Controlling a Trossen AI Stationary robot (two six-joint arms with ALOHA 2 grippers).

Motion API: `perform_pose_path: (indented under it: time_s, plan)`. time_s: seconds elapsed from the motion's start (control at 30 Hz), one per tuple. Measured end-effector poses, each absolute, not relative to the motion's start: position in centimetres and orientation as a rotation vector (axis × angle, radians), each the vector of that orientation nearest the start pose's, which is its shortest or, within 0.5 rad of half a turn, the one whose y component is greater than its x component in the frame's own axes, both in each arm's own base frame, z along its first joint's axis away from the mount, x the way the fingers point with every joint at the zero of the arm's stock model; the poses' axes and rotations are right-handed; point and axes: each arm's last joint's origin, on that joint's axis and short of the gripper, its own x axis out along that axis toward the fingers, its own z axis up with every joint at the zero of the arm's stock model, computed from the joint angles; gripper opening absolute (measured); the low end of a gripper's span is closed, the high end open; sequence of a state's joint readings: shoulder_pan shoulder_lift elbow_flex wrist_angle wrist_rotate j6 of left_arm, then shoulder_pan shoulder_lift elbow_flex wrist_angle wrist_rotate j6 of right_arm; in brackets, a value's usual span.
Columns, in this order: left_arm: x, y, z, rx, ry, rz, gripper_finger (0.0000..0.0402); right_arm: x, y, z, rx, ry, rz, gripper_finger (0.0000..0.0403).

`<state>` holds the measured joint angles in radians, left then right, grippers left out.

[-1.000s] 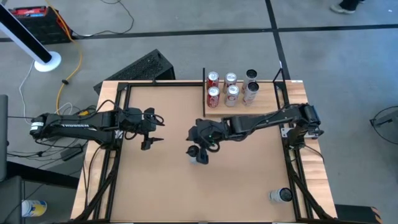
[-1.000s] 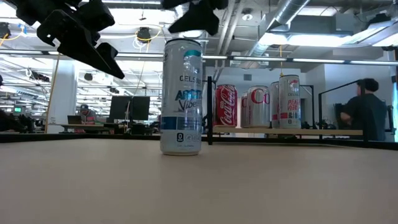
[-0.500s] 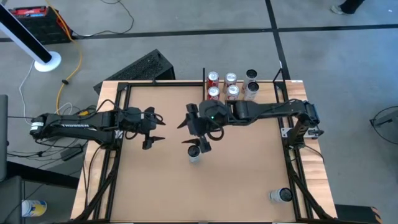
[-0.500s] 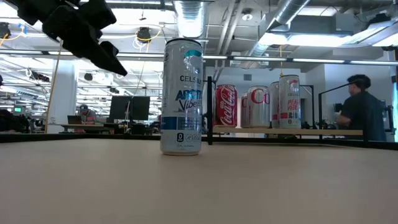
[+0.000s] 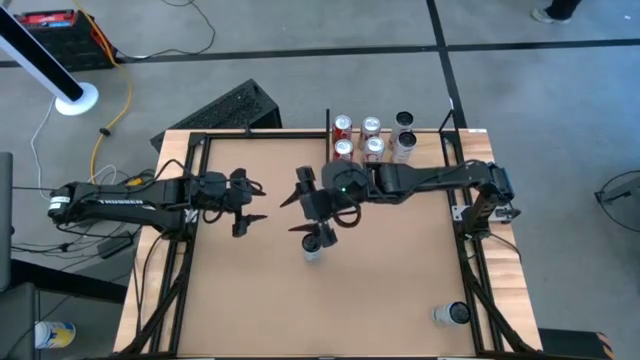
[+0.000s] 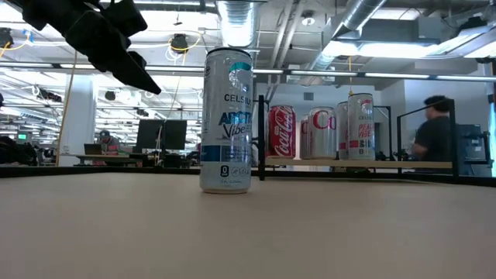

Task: Place canned beverage on shelf
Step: Put the left blue white soda can on the shelf

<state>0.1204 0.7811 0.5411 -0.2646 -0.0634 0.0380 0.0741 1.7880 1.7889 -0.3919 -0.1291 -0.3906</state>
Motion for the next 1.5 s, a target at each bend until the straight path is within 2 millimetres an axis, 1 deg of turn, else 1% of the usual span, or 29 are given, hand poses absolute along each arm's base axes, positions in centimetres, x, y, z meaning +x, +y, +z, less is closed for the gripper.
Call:
perform_pose_path:
  time_s: [0.1,0.23,0.43,0.53,0.67,0.7,0.77,0.93,1.07,1.17,1.33,1.5]
  plan:
    - [16.8,2.2,24.2,0.012,0.515,0.163,0.0304,40.9,4.0,38.6,-0.298,0.346,0.273,0.0297]
    - [16.7,2.1,24.1,-0.004,0.528,0.137,0.0304,40.7,4.8,38.3,-0.267,0.381,0.291,0.0297]
    - [16.7,2.1,24.1,0.05,0.528,0.111,0.0304,40.5,5.6,38.0,-0.198,0.421,0.298,0.0303]
    - [16.8,2.1,24.2,0.056,0.519,0.11,0.0304,40.3,5.6,37.6,-0.176,0.472,0.279,0.0329]
    - [16.8,2.1,24.2,0.057,0.519,0.11,0.0304,40.0,5.3,37.1,-0.191,0.539,0.196,0.0384]
    - [16.8,2.1,24.2,0.057,0.519,0.11,0.0304,40.0,5.2,37.0,-0.193,0.555,0.188,0.0392]
    - [16.8,2.1,24.2,0.057,0.519,0.11,0.0304,39.9,5.1,36.3,-0.206,0.58,0.198,0.0391]
    - [16.8,2.1,24.2,0.056,0.52,0.11,0.0304,39.7,5.1,33.8,-0.192,0.679,0.243,0.038]
    - [16.8,2.1,24.2,0.057,0.522,0.109,0.0304,39.9,5.2,32.0,-0.176,0.682,0.278,0.0385]
    - [16.8,2.1,24.2,0.057,0.523,0.109,0.0304,39.8,5.5,31.4,-0.177,0.69,0.286,0.0388]
    - [16.7,2.1,24.2,0.057,0.523,0.109,0.0304,39.6,6.1,31.2,-0.209,0.697,0.325,0.0388]
    - [16.7,2.1,24.1,0.057,0.524,0.109,0.0304,39.7,6.7,29.7,-0.236,0.677,0.364,0.0388]
